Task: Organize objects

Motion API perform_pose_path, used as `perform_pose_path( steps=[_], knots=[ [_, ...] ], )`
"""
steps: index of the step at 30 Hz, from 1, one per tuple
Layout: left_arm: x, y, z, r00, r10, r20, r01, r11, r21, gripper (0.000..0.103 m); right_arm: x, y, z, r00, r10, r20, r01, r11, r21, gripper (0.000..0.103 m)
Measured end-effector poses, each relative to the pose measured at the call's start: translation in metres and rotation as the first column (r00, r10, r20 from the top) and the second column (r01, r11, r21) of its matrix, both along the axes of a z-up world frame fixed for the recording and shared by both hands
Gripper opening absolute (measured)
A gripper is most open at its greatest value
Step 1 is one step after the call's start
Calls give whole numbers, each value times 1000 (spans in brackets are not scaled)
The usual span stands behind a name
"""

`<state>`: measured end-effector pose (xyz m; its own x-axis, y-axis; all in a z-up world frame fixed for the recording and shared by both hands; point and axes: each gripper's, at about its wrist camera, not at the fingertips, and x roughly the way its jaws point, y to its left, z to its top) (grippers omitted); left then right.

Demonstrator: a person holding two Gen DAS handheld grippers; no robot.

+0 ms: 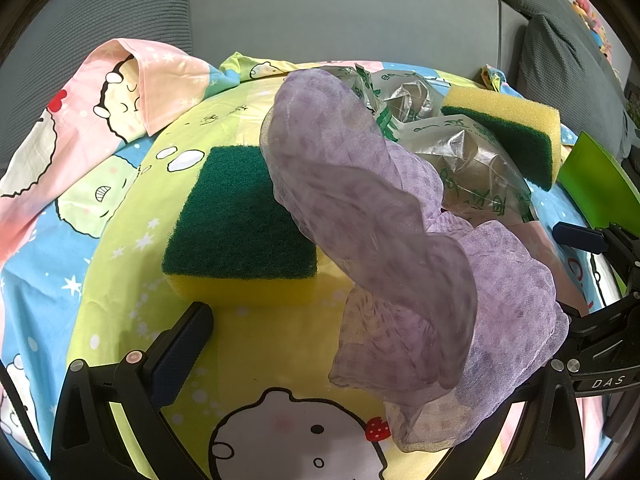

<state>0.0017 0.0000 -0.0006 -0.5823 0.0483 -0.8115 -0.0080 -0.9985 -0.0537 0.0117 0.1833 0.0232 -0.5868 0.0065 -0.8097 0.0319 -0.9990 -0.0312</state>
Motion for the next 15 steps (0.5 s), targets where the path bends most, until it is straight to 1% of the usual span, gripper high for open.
perform_pose_path(
  steps=[15],
  knots=[
    [0, 0, 0, 1000, -2, 0, 2, 1000, 0, 103, 1, -1, 1, 1000, -1, 0, 1, 1000, 0, 103]
  ],
)
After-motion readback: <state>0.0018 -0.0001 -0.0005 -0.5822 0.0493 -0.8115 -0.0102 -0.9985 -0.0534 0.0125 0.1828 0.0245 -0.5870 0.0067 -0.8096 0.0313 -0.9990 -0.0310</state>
